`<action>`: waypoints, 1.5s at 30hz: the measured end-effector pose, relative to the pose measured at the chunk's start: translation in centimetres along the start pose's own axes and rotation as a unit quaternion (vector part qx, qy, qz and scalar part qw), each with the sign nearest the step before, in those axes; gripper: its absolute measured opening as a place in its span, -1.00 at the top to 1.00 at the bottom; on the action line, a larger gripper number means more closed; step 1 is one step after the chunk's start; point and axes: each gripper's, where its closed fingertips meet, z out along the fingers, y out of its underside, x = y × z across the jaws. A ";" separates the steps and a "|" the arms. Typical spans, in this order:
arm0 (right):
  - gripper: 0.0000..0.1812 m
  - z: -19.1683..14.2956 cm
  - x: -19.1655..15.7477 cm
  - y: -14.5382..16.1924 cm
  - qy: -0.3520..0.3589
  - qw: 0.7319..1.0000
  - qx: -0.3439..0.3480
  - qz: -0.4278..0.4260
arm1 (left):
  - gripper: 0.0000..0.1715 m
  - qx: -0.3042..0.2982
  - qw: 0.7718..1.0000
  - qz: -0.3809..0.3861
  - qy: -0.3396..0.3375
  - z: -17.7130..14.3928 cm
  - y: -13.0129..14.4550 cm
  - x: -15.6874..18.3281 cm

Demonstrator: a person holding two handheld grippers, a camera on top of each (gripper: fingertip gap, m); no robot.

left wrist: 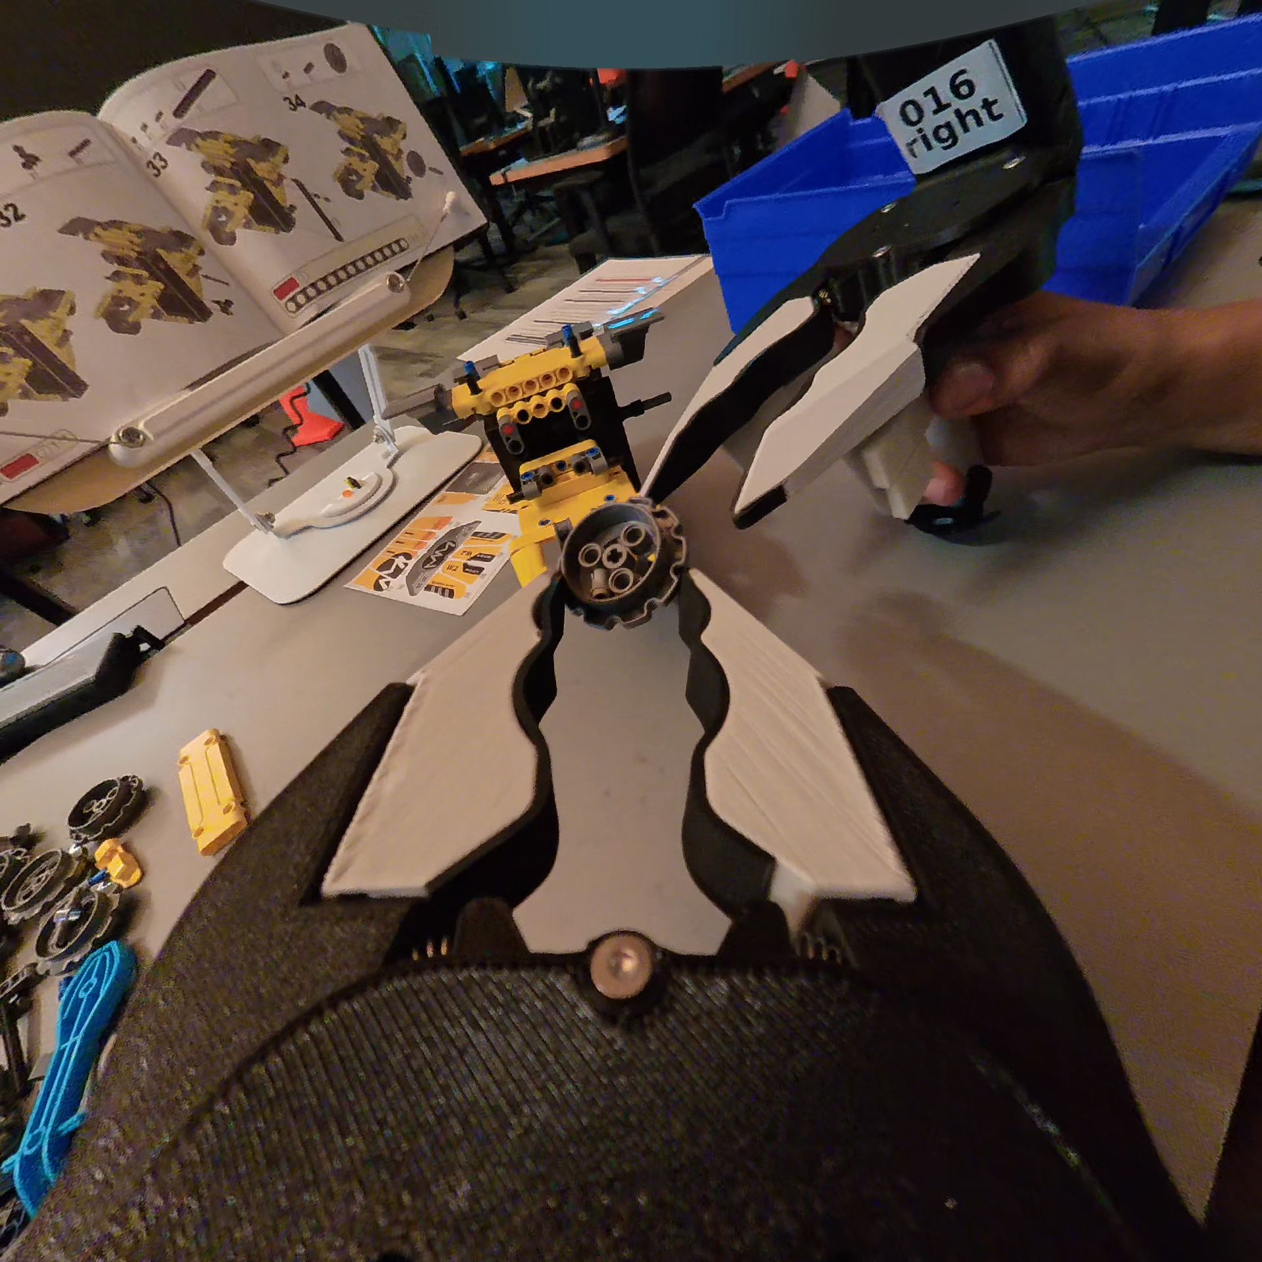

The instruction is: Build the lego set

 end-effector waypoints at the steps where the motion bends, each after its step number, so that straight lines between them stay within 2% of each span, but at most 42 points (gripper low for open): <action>1: 0.52 0.1 -0.1 0.1 -0.003 1.000 -0.002 0.000 | 0.67 0.002 1.000 0.002 0.002 0.0 -0.1 0.2; 5: 0.47 0.5 -1.5 0.3 -0.046 0.999 -0.003 0.015 | 0.67 0.017 1.000 -0.002 0.016 0.0 -0.4 1.0; 8: 0.41 0.6 -2.4 -0.2 -0.091 0.993 0.018 0.068 | 0.67 0.031 0.999 -0.021 0.035 0.2 -0.6 1.8; 13: 0.41 0.8 -2.5 0.3 -0.113 0.988 0.013 0.106 | 0.67 0.043 0.998 -0.032 0.039 0.1 -0.7 2.2; 16: 0.41 1.0 -2.4 0.6 -0.099 0.991 0.005 0.091 | 0.67 0.035 0.998 -0.058 0.014 -0.4 -0.1 0.0; 18: 0.40 1.1 -2.4 0.9 -0.087 0.994 -0.007 0.067 | 0.67 0.038 0.992 -0.118 -0.004 -1.6 0.5 -3.0; 20: 0.41 1.2 -2.7 0.9 -0.079 0.996 -0.013 0.046 | 0.66 0.057 0.970 -0.236 -0.006 -3.2 1.6 -6.7; 21: 0.40 1.2 -2.9 0.8 -0.079 0.996 -0.014 0.039 | 0.66 0.073 0.948 -0.311 0.005 -4.1 2.4 -8.5; 23: 0.40 1.3 -3.2 0.7 -0.080 0.996 -0.015 0.030 | 0.67 0.089 0.876 -0.467 0.076 -5.5 4.4 -10.8; 24: 0.40 1.4 -3.4 0.7 -0.080 0.996 -0.015 0.026 | 0.68 0.072 0.841 -0.524 0.112 -5.9 5.9 -11.3; 25: 0.40 1.4 -3.5 0.7 -0.080 0.996 -0.016 0.024 | 0.68 0.050 0.819 -0.558 0.127 -6.2 7.5 -11.6; 26: 0.40 1.4 -3.5 0.8 -0.080 0.996 -0.017 0.022 | 0.68 0.013 0.811 -0.573 0.120 -6.3 9.5 -11.7; 28: 0.41 1.4 -3.4 0.8 -0.078 0.997 -0.016 0.020 | 0.67 -0.059 0.814 -0.568 0.106 -6.6 12.5 -11.2; 31: 0.41 1.3 -3.2 0.6 -0.075 0.997 -0.010 0.025 | 0.67 -0.102 0.801 -0.576 0.128 -7.3 13.5 -10.3; 33: 0.41 1.2 -3.0 0.4 -0.074 0.997 -0.005 0.029 | 0.67 -0.137 0.805 -0.566 0.116 -7.6 14.6 -10.5; 39: 0.41 1.2 -3.0 0.3 -0.068 0.997 -0.003 0.021 | 0.67 -0.145 0.802 -0.569 0.106 -8.4 15.6 -12.2; 45: 0.41 1.1 -3.1 0.1 -0.068 0.997 -0.001 0.020 | 0.64 -0.139 0.819 -0.553 0.057 -9.4 16.3 -14.5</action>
